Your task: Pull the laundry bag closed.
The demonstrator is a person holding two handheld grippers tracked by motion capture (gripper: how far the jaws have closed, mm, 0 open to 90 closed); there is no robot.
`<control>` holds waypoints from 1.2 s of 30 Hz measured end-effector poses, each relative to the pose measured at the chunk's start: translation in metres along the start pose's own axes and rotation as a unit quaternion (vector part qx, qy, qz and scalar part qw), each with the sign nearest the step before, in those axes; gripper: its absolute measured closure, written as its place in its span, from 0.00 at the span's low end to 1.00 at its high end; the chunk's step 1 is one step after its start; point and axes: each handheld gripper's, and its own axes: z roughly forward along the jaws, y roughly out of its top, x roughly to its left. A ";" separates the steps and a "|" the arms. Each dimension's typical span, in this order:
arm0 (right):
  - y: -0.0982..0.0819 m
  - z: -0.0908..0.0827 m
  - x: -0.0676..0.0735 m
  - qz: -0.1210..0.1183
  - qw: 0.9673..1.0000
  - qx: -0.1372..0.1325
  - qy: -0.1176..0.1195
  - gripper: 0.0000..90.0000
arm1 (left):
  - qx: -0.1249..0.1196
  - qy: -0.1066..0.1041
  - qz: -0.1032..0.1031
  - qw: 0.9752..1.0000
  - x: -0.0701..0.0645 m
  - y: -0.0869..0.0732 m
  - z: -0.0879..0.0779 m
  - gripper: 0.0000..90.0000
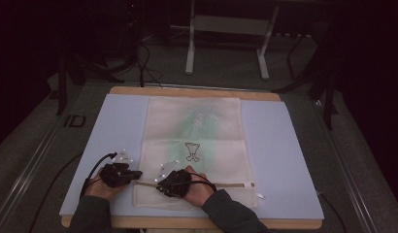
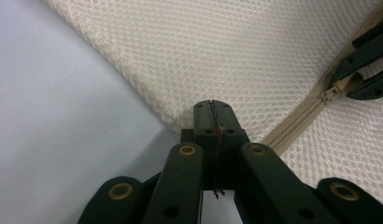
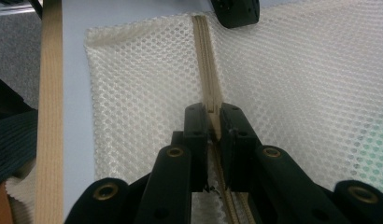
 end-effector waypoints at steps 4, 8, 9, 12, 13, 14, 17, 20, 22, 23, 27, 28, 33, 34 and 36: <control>-0.001 -0.001 0.000 0.002 1.000 0.000 0.000 0.91 | 0.000 0.000 0.000 1.000 0.000 0.000 0.000 1.00; -0.003 -0.003 0.000 0.002 1.000 0.000 -0.002 0.91 | 0.000 0.000 0.000 1.000 0.000 0.000 0.000 1.00; -0.004 -0.003 0.000 0.002 1.000 0.000 -0.002 0.91 | -0.001 0.000 0.000 1.000 0.000 0.000 0.000 1.00; -0.006 -0.005 -0.001 0.003 1.000 0.001 -0.002 0.91 | -0.001 0.000 0.000 1.000 0.000 0.000 0.000 1.00; -0.006 -0.005 -0.001 0.004 1.000 0.001 -0.002 0.91 | -0.001 -0.001 -0.001 1.000 0.000 0.000 0.000 1.00; -0.007 -0.006 -0.001 0.003 1.000 0.004 -0.002 0.91 | -0.001 -0.001 -0.001 1.000 0.000 0.000 0.000 1.00; -0.008 -0.007 -0.001 0.003 1.000 0.003 -0.003 0.91 | -0.002 -0.001 -0.002 1.000 0.000 -0.001 0.000 1.00; -0.008 -0.008 -0.001 0.002 1.000 0.003 -0.002 0.91 | -0.002 -0.001 -0.002 1.000 0.000 -0.001 0.000 1.00; -0.009 -0.009 -0.001 0.002 1.000 0.003 -0.002 0.91 | -0.002 -0.001 -0.002 1.000 0.000 -0.001 0.000 1.00; -0.009 -0.009 -0.001 0.002 1.000 0.003 -0.003 0.91 | -0.002 -0.001 -0.001 1.000 0.000 -0.001 0.000 1.00; -0.011 -0.011 -0.001 0.001 1.000 0.009 -0.005 0.91 | -0.002 -0.001 -0.001 1.000 0.000 -0.001 0.000 1.00; -0.012 -0.011 -0.001 0.001 1.000 0.009 -0.005 0.91 | -0.002 -0.001 -0.001 1.000 0.000 -0.001 0.000 1.00; -0.016 -0.015 -0.003 0.004 1.000 0.008 -0.006 0.91 | -0.002 -0.001 0.000 1.000 0.000 -0.001 0.000 1.00; -0.016 -0.015 -0.003 0.005 1.000 0.008 -0.004 0.91 | -0.002 -0.001 -0.002 1.000 0.000 -0.001 0.000 1.00; -0.017 -0.016 -0.003 0.006 1.000 0.008 -0.004 0.91 | -0.002 -0.001 -0.002 1.000 0.000 -0.001 0.000 1.00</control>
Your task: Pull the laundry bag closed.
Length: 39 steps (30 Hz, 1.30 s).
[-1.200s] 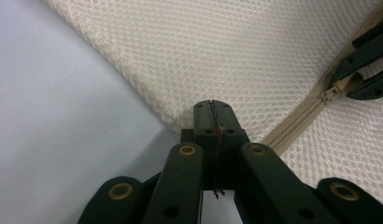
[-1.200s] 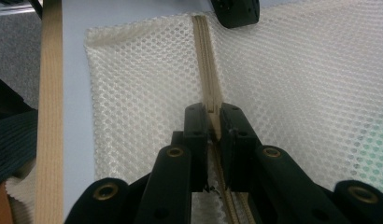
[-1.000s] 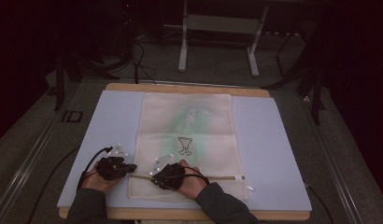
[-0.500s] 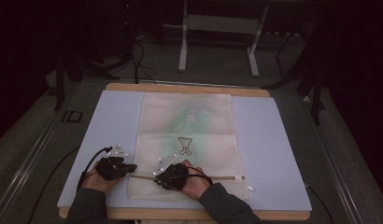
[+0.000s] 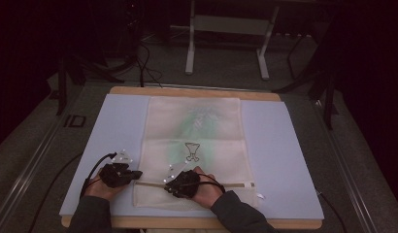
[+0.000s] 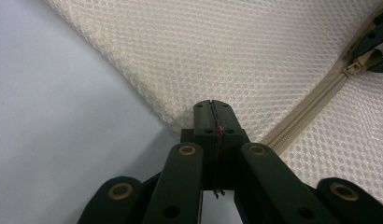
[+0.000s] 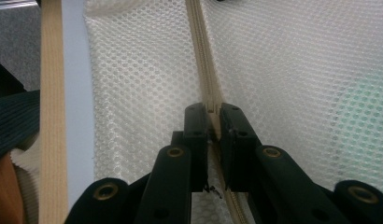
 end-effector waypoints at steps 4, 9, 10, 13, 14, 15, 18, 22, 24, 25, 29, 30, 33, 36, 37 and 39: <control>-0.002 -0.002 0.000 -0.001 1.000 0.002 -0.002 0.91 | 0.000 0.000 0.001 1.000 0.000 0.000 0.000 1.00; -0.004 -0.004 -0.001 0.000 1.000 0.004 -0.002 0.91 | 0.000 0.000 0.000 1.000 0.000 0.000 0.000 1.00; -0.005 -0.005 -0.001 -0.001 1.000 0.005 -0.003 0.91 | -0.001 0.000 0.000 1.000 0.000 0.000 0.000 1.00; -0.007 -0.007 -0.002 -0.002 1.000 0.006 -0.005 0.91 | -0.001 0.000 0.000 1.000 0.000 0.000 0.000 1.00; -0.007 -0.008 -0.002 0.000 1.000 0.007 -0.004 0.91 | -0.001 -0.001 0.000 1.000 0.000 0.000 0.000 1.00; -0.008 -0.008 -0.003 0.000 1.000 0.006 -0.005 0.91 | -0.001 -0.001 0.000 1.000 0.000 0.000 0.000 1.00; -0.010 -0.009 -0.003 0.005 1.000 0.006 -0.003 0.91 | 0.000 0.000 0.000 1.000 0.000 0.000 0.000 1.00; -0.012 -0.011 -0.004 0.004 1.000 0.008 -0.003 0.91 | -0.001 0.000 0.000 1.000 0.000 0.000 0.000 1.00; -0.012 -0.011 -0.004 0.004 1.000 0.006 -0.004 0.91 | -0.001 -0.001 0.000 1.000 0.000 0.000 0.000 1.00; -0.013 -0.011 -0.004 0.006 1.000 0.007 -0.005 0.91 | -0.001 0.000 0.000 1.000 0.000 0.000 0.000 1.00; -0.014 -0.013 -0.005 0.005 1.000 0.009 -0.005 0.91 | -0.001 -0.001 0.000 1.000 0.000 0.000 0.000 1.00; -0.015 -0.014 -0.005 0.005 1.000 0.010 -0.005 0.91 | -0.001 -0.001 0.000 1.000 0.000 0.000 0.000 1.00; -0.017 -0.016 -0.005 0.006 1.000 0.012 -0.008 0.91 | -0.001 -0.001 0.000 1.000 0.000 0.000 0.000 1.00; -0.018 -0.017 -0.005 0.006 1.000 0.012 -0.009 0.91 | -0.001 -0.001 0.000 1.000 0.000 0.000 0.000 1.00; -0.020 -0.019 -0.006 0.007 1.000 0.014 -0.010 0.91 | -0.001 0.000 0.000 1.000 0.000 0.000 0.000 1.00; -0.022 -0.021 -0.006 0.008 1.000 0.012 -0.010 0.91 | -0.001 -0.001 0.000 1.000 0.000 0.000 0.000 1.00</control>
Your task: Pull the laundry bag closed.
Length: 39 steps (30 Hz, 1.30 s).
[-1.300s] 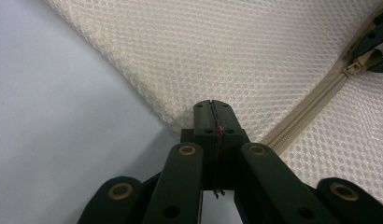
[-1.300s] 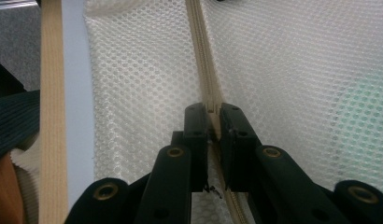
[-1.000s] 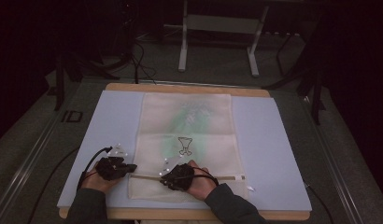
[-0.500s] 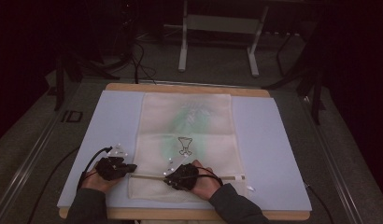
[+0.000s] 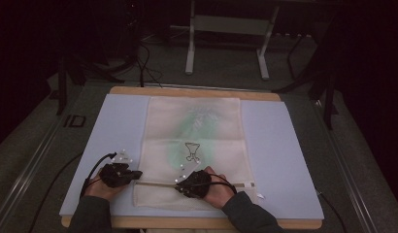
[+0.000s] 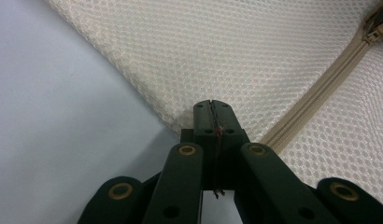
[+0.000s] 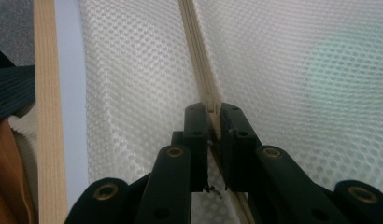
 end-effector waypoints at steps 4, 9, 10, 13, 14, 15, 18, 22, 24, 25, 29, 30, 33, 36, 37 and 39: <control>-0.003 -0.003 0.000 -0.001 1.000 0.002 -0.003 0.91 | 0.000 0.001 0.000 1.000 0.000 0.000 0.000 1.00; -0.005 -0.006 -0.001 -0.001 1.000 0.005 -0.003 0.91 | 0.000 0.000 0.001 1.000 0.000 0.000 0.000 1.00; -0.006 -0.006 -0.001 -0.002 1.000 0.004 -0.005 0.91 | 0.000 0.000 0.000 1.000 0.000 0.000 0.000 1.00; -0.007 -0.010 -0.001 -0.003 1.000 0.003 -0.007 0.91 | 0.000 0.000 0.000 1.000 0.000 0.000 0.000 1.00; -0.007 -0.011 -0.001 -0.004 1.000 0.005 -0.008 0.91 | 0.000 0.000 0.000 1.000 0.000 0.000 0.000 1.00; -0.007 -0.011 -0.001 -0.005 1.000 0.003 -0.007 0.91 | 0.000 0.001 0.000 1.000 0.000 0.000 0.000 1.00; -0.007 -0.013 -0.001 -0.009 1.000 0.005 -0.011 0.91 | 0.000 0.000 0.000 1.000 0.000 0.000 0.000 1.00; -0.009 -0.015 -0.001 -0.006 1.000 0.006 -0.010 0.91 | 0.000 0.000 0.000 1.000 0.000 0.000 0.000 1.00; -0.011 -0.016 -0.002 -0.007 1.000 0.008 -0.010 0.91 | 0.000 0.000 0.000 1.000 0.000 0.000 0.000 1.00; -0.011 -0.016 -0.002 -0.007 1.000 0.008 -0.010 0.91 | 0.000 0.000 0.000 1.000 0.000 0.000 0.000 1.00; -0.013 -0.019 -0.003 -0.005 1.000 0.008 -0.010 0.91 | -0.001 0.000 0.000 1.000 0.000 0.000 0.000 1.00; -0.014 -0.019 -0.002 -0.004 1.000 0.009 -0.012 0.91 | -0.001 0.000 0.000 1.000 0.000 0.000 0.000 1.00; -0.015 -0.021 -0.003 -0.005 1.000 0.007 -0.011 0.91 | 0.000 0.000 0.000 1.000 0.000 0.000 0.000 1.00; -0.016 -0.023 -0.003 -0.006 1.000 0.008 -0.013 0.91 | 0.000 0.000 0.000 1.000 0.000 0.000 0.000 1.00; -0.016 -0.023 -0.003 -0.006 1.000 0.008 -0.013 0.91 | 0.000 0.000 0.000 1.000 0.000 0.000 0.000 1.00; -0.017 -0.025 -0.004 -0.006 1.000 0.008 -0.014 0.91 | 0.000 0.000 0.000 1.000 0.000 0.000 0.000 1.00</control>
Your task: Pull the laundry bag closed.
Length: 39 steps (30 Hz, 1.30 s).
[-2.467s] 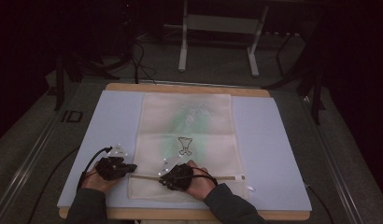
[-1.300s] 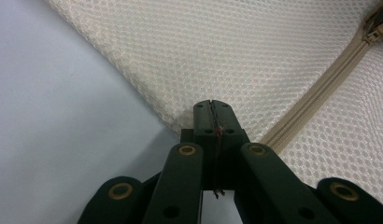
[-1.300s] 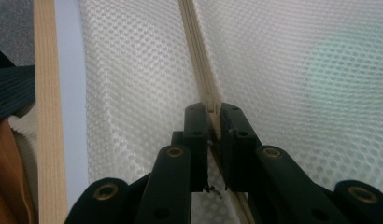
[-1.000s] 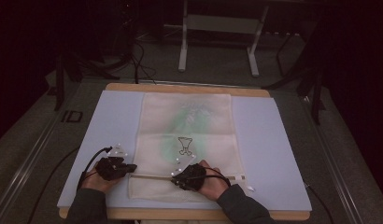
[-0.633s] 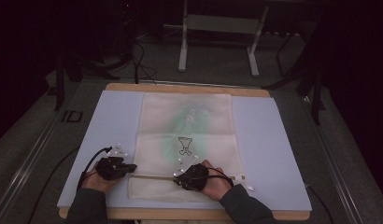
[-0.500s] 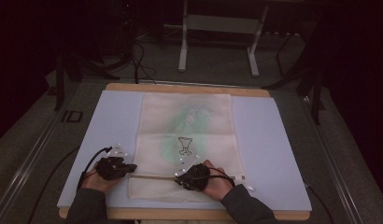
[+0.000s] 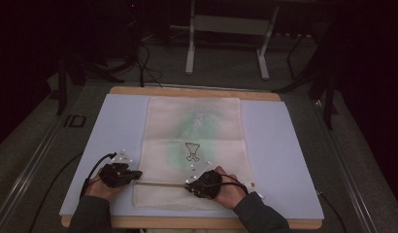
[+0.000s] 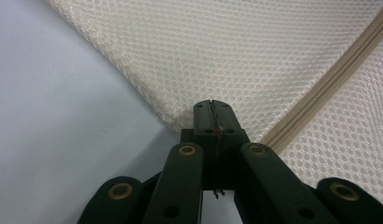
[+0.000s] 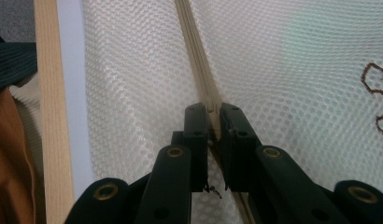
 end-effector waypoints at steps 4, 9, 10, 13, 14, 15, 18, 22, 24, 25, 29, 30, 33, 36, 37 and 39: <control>-0.005 -0.004 -0.002 0.000 1.000 0.000 -0.002 0.91 | 0.000 0.000 0.000 1.000 0.000 0.000 0.000 1.00; -0.010 -0.008 -0.003 0.004 1.000 0.001 -0.003 0.91 | 0.000 0.001 0.000 1.000 0.000 0.000 0.000 1.00; -0.011 -0.008 -0.004 0.004 1.000 0.002 -0.003 0.91 | 0.000 0.000 -0.001 1.000 0.000 0.000 0.000 1.00; -0.013 -0.011 -0.005 0.004 1.000 0.000 -0.002 0.91 | -0.001 0.000 -0.001 1.000 0.000 0.000 0.000 1.00; -0.013 -0.011 -0.006 0.003 1.000 0.000 -0.004 0.91 | -0.001 0.000 -0.001 1.000 0.000 0.000 0.000 1.00; -0.014 -0.012 -0.006 0.004 1.000 0.000 -0.003 0.91 | 0.000 0.000 0.000 1.000 0.000 0.000 0.000 1.00; -0.014 -0.013 -0.005 0.008 1.000 0.001 -0.003 0.91 | -0.001 0.000 -0.001 1.000 0.000 0.000 0.000 1.00; -0.016 -0.015 -0.006 0.005 1.000 0.003 -0.005 0.91 | -0.001 0.000 -0.001 1.000 0.000 0.000 0.000 1.00; -0.018 -0.017 -0.007 0.004 1.000 0.000 -0.007 0.91 | -0.001 0.000 -0.001 1.000 0.000 0.000 0.000 1.00; -0.019 -0.019 -0.007 0.007 1.000 0.003 -0.005 0.91 | -0.001 0.000 -0.001 1.000 0.000 0.000 0.000 1.00; -0.023 -0.021 -0.009 0.008 1.000 0.005 -0.008 0.91 | -0.001 0.001 -0.001 1.000 0.000 0.000 0.000 1.00; -0.023 -0.021 -0.009 0.008 1.000 0.005 -0.008 0.91 | -0.001 0.001 -0.001 1.000 0.000 0.000 0.000 1.00; -0.026 -0.023 -0.010 0.013 1.000 0.007 -0.009 0.91 | -0.001 0.000 -0.002 1.000 0.000 0.000 0.000 1.00; -0.031 -0.025 -0.012 0.018 1.000 0.007 -0.012 0.91 | -0.001 0.000 -0.002 1.000 0.000 0.000 0.000 1.00; -0.031 -0.025 -0.012 0.018 1.000 0.007 -0.012 0.91 | -0.001 0.000 -0.002 1.000 0.000 0.000 0.000 1.00; -0.033 -0.026 -0.013 0.020 1.000 0.006 -0.012 0.91 | -0.002 -0.001 -0.002 1.000 0.000 0.000 0.000 1.00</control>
